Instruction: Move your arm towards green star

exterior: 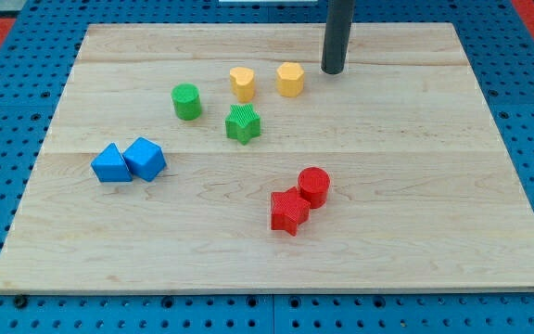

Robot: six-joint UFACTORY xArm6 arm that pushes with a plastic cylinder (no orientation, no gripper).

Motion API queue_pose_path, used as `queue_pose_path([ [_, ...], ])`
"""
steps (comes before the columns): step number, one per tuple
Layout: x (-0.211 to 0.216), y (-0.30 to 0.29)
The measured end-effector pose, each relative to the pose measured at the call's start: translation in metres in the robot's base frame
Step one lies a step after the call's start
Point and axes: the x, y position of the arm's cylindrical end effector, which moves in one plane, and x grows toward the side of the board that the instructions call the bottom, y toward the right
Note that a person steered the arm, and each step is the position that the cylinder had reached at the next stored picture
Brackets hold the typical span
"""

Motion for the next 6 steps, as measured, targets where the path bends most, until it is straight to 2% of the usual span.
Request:
queue_pose_path([
  [3, 0.024, -0.069],
  [4, 0.034, -0.031],
  [5, 0.073, -0.033],
  [6, 0.097, -0.059],
])
